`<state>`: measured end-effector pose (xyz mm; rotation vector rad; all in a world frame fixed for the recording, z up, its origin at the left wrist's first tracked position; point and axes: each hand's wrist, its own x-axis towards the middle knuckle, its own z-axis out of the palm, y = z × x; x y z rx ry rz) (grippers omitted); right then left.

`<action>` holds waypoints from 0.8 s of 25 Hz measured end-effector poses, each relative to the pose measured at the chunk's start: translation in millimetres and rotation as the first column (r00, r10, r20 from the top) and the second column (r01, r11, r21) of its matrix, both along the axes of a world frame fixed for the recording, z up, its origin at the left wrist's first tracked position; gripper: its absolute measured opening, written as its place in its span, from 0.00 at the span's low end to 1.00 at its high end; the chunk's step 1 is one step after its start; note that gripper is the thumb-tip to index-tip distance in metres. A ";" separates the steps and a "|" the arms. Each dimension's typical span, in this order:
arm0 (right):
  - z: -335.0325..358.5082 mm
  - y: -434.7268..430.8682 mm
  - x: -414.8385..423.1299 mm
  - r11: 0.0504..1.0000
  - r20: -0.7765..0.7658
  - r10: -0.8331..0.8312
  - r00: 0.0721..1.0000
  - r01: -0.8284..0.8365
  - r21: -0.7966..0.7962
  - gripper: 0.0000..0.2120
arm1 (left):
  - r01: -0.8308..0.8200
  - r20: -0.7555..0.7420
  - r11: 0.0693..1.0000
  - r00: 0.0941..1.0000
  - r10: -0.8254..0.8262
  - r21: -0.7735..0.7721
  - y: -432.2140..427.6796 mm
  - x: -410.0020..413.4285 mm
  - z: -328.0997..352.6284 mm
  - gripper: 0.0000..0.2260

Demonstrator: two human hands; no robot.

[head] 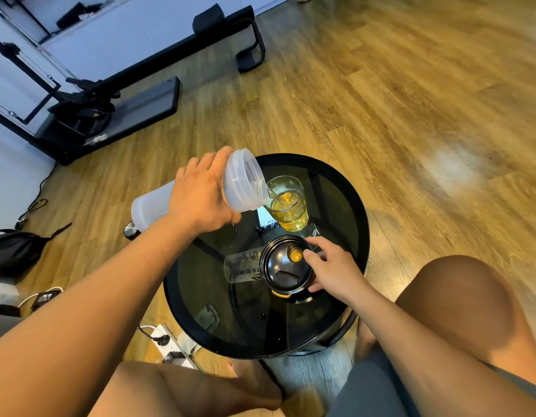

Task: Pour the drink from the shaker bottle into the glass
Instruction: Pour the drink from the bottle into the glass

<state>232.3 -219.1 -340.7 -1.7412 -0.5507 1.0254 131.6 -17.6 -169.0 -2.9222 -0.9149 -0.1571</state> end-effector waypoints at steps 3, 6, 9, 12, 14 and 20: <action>0.9 0.0 0.2 1.000 -0.002 -0.001 1.000 0.001 -0.006 0.17 | 0.007 0.011 1.000 1.000 -0.007 0.004 0.2 0.7 0.7 0.53; 2.4 0.1 0.3 1.000 -0.006 -0.002 1.000 0.002 -0.006 0.18 | 0.007 0.013 1.000 1.000 -0.007 -0.001 0.0 1.3 1.1 0.52; 2.4 0.7 0.1 1.000 -0.012 -0.010 1.000 0.010 -0.021 0.19 | 0.005 0.006 1.000 1.000 -0.005 -0.002 -0.2 1.1 1.3 0.52; 1.6 1.6 0.6 0.999 -0.055 -0.025 0.998 0.023 -0.042 0.20 | 0.005 0.001 1.000 1.000 -0.005 0.000 -0.3 0.5 1.8 0.52; 2.4 1.8 0.6 0.998 -0.070 -0.017 0.997 0.013 -0.056 0.20 | 0.003 -0.003 1.000 1.000 -0.003 0.002 -0.1 0.4 2.8 0.53; 3.7 2.0 0.8 0.998 -0.071 -0.021 0.997 0.017 -0.062 0.16 | 0.006 -0.006 1.000 1.000 -0.006 0.006 -0.2 0.9 5.9 0.52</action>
